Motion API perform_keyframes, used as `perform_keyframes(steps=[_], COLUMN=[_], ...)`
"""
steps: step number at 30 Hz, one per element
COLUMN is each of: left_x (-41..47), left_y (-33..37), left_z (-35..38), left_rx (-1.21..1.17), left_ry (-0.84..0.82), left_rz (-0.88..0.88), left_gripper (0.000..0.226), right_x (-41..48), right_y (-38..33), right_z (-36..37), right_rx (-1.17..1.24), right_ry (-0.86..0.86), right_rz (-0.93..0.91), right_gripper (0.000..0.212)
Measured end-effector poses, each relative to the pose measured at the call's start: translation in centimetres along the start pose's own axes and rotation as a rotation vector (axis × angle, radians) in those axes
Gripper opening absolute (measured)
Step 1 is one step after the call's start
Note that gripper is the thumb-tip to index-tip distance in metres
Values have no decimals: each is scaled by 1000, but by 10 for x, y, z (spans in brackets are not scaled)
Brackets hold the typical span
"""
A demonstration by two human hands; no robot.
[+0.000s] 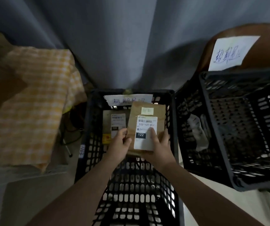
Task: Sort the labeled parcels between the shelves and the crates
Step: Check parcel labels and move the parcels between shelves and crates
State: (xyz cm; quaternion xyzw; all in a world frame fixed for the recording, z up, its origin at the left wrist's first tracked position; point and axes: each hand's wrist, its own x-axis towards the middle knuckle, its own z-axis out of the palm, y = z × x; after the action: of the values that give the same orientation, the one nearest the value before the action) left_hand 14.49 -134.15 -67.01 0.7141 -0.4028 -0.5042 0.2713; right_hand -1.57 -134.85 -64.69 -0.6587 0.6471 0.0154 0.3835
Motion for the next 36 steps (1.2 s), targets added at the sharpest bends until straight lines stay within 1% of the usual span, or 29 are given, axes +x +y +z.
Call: perform_keyframes(steps=[3, 6, 10, 13, 15, 16, 18, 19, 20, 22, 24, 28, 32, 34, 36], left_x=[24, 47, 73, 87, 90, 91, 93, 95, 97, 101, 105, 110, 108, 105, 100], left_y=[-23, -37, -42, -53, -63, -67, -77, -83, -89, -101, -109, -106, -93, -87, -85], left_z=[11, 23, 40, 48, 47, 45, 38, 35, 31, 26, 22, 19, 16, 13, 9], left_rx=[44, 76, 71, 153, 241, 320, 542, 662, 767, 910, 972, 1020, 1019, 1042, 1057], left_ry=[-55, -61, -67, -91, -57, -33, 9, 19, 13, -38, -86, -151, -223, -256, -279], left_rz=[-4, -5, 50, 42, 66, 111, 257, 323, 357, 322, 288, 328, 283, 258, 241], left_gripper=[45, 51, 53, 57, 56, 54, 48, 45, 45, 49, 54, 54, 49, 48, 47], right_x=[25, 48, 74, 88, 98, 102, 112, 117, 121, 129, 135, 140, 140, 136, 131], right_y=[14, 22, 38, 50, 54, 56, 62, 65, 66, 65, 63, 58, 45, 41, 39], right_z=[20, 38, 50, 63, 74, 79, 86, 89, 93, 100, 104, 93, 76, 72, 72], right_rx=[-130, -279, -312, -410, -425, -415, -433, -453, -461, -441, -432, -431, -386, -391, -394], right_ry=[43, 101, 140, 166, 119, 87, 65, 60, 54, 44, 13, -69, -144, -166, -173], right_rz=[19, 10, 38, -27, -39, -15, 40, 42, 33, 43, 90, 164, 223, 208, 181], right_gripper=[98, 92, 99, 97, 94, 94, 101, 100, 94, 83, 86, 95, 84, 81, 82])
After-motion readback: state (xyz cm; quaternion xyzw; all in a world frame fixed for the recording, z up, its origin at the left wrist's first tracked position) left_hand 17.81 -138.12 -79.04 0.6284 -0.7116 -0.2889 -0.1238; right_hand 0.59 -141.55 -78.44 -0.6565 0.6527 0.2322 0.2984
